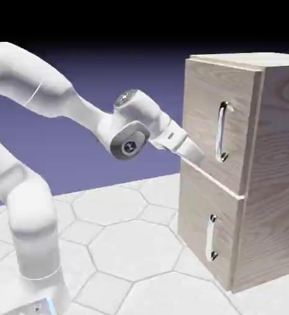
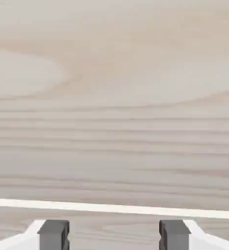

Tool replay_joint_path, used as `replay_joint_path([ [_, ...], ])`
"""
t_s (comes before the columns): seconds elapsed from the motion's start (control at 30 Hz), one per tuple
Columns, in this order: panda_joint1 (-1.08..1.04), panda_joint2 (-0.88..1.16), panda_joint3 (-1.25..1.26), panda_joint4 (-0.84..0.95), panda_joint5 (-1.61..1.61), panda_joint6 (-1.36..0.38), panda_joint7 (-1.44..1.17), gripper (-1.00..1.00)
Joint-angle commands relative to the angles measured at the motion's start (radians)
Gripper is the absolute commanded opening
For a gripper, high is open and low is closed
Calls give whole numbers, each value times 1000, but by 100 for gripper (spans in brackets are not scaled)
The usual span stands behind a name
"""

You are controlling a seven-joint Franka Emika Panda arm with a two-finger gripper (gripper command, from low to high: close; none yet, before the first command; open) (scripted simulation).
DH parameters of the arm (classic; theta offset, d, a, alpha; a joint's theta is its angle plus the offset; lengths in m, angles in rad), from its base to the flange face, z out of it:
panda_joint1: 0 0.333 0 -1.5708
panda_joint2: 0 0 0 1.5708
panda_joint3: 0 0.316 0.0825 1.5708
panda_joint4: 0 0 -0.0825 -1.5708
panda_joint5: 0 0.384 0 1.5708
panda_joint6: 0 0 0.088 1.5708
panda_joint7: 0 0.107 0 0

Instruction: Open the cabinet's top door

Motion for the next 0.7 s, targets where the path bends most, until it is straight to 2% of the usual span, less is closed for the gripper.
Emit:
replay_joint_path([
  [0.0,12,-11,-17,4,-44,-1,-23,0],
  [0.67,251,-234,-367,80,-914,-29,-488,0],
])
